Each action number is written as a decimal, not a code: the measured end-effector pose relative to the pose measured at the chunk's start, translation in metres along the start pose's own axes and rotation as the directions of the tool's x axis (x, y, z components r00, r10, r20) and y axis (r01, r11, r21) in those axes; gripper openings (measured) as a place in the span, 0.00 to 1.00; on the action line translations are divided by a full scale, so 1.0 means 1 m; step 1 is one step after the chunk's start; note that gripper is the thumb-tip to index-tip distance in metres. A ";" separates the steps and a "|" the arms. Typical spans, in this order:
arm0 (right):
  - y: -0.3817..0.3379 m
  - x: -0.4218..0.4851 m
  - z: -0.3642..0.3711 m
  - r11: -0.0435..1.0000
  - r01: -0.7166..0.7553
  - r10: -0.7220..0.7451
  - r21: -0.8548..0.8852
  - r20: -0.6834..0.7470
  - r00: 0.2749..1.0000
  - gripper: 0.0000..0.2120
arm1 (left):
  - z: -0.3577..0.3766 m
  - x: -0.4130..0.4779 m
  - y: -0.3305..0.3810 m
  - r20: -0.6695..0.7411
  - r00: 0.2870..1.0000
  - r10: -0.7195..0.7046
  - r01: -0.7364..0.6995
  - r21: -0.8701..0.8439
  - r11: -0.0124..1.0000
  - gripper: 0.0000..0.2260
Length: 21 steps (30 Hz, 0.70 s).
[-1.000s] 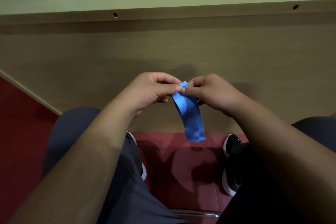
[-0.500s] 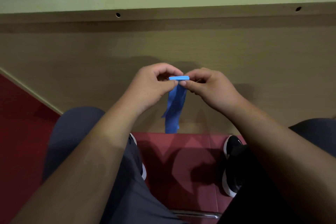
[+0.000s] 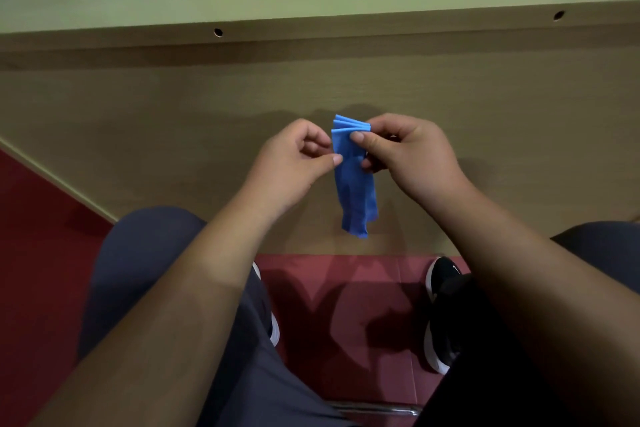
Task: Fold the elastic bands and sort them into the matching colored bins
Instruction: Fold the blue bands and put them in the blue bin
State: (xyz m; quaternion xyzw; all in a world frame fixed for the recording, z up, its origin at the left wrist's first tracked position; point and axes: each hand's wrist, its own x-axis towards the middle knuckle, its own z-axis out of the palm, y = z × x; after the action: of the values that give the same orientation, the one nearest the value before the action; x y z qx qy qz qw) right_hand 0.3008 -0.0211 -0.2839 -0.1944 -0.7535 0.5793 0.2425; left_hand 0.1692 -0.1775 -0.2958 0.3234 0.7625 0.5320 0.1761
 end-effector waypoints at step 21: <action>-0.002 -0.001 -0.005 0.998 0.015 -0.012 0.057 -0.045 0.999 0.03 | 0.011 0.007 -0.006 0.121 0.991 -0.051 0.062 -0.093 0.994 0.07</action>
State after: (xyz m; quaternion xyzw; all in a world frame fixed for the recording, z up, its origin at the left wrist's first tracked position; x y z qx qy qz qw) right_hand 0.3043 -0.0177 -0.2811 -0.1952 -0.7322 0.5947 0.2686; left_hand 0.1689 -0.1662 -0.3050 0.3238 0.7331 0.5427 0.2514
